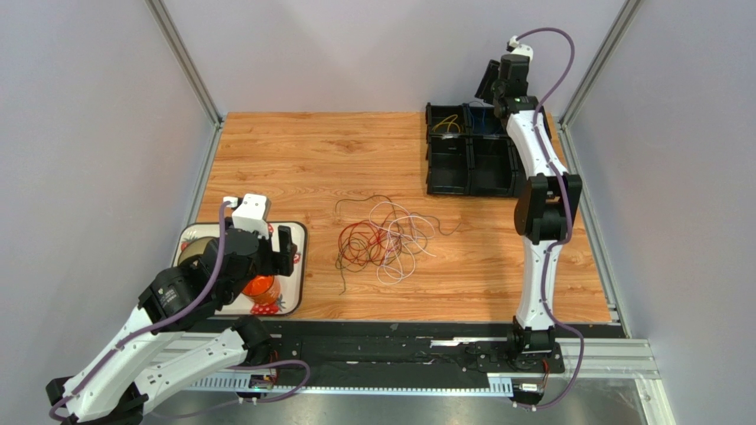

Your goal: Untangle the cables

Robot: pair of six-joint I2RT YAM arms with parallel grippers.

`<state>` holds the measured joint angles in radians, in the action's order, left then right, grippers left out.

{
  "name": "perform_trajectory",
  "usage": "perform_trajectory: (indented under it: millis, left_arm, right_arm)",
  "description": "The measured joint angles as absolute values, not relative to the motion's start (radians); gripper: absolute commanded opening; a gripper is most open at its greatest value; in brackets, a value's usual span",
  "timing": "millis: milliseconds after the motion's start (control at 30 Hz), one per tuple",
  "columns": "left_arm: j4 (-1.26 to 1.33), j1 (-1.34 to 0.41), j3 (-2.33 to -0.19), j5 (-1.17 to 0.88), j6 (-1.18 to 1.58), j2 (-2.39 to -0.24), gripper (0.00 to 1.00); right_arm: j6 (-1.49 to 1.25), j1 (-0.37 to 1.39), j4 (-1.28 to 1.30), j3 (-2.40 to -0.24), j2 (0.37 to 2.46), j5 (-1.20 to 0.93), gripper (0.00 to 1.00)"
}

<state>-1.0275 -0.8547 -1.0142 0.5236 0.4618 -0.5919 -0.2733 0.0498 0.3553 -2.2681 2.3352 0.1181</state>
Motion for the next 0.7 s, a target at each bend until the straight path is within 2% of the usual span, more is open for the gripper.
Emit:
perform_trajectory:
  millis: [100, 367, 700]
  left_arm:
    - [-1.028, -0.855, -1.014, 0.521, 0.462, -0.592, 0.87]
    - [-1.027, -0.855, -1.013, 0.513, 0.461, -0.592, 0.87]
    - [-1.026, -0.855, -1.013, 0.502, 0.458, -0.621, 0.87]
  right_arm:
    - [-0.282, 0.059, 0.369, -2.211, 2.237, 0.114, 0.48]
    - [-0.330, 0.121, 0.416, -1.888, 1.890, 0.086, 0.47]
    - [-0.355, 0.221, 0.515, -1.476, 1.607, -0.057, 0.50]
